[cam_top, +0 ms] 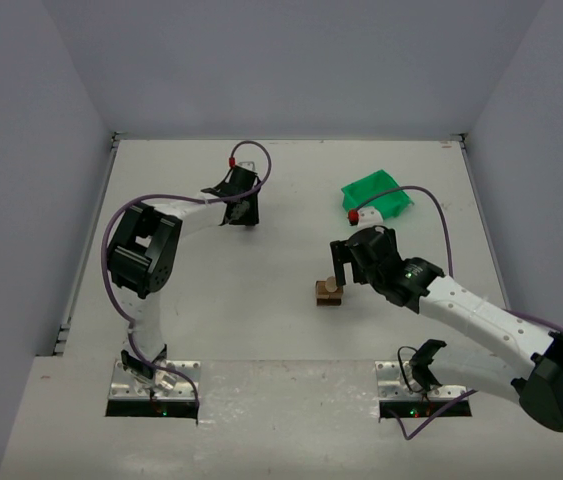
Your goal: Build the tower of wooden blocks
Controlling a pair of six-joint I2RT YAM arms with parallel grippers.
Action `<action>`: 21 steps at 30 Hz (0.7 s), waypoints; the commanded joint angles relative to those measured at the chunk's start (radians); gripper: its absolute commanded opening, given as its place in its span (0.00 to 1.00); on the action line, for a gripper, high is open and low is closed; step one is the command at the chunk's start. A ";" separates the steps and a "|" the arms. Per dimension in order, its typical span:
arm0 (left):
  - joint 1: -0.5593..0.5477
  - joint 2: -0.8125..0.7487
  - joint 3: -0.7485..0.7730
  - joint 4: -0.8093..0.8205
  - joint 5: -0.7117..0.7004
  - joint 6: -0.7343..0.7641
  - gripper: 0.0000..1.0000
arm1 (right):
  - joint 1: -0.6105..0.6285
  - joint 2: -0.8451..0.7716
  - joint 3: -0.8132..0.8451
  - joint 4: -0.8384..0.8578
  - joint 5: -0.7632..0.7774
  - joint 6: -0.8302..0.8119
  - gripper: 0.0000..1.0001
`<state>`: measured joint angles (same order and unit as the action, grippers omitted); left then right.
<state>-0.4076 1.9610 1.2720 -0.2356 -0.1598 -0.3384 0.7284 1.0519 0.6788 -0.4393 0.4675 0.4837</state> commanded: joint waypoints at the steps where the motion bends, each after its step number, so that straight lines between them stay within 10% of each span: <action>1: -0.008 -0.009 0.028 0.027 0.040 0.009 0.05 | -0.005 -0.020 -0.005 0.042 0.006 0.012 0.99; 8: 0.010 -0.212 -0.103 0.196 0.249 -0.034 0.00 | -0.006 -0.081 -0.044 0.156 -0.113 -0.065 0.99; 21: 0.052 -0.631 -0.646 1.157 0.776 -0.505 0.00 | -0.009 -0.140 -0.210 0.813 -0.607 -0.080 0.99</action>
<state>-0.3598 1.3902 0.7095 0.4919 0.4146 -0.6139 0.7269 0.8954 0.4830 0.0421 0.0624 0.3903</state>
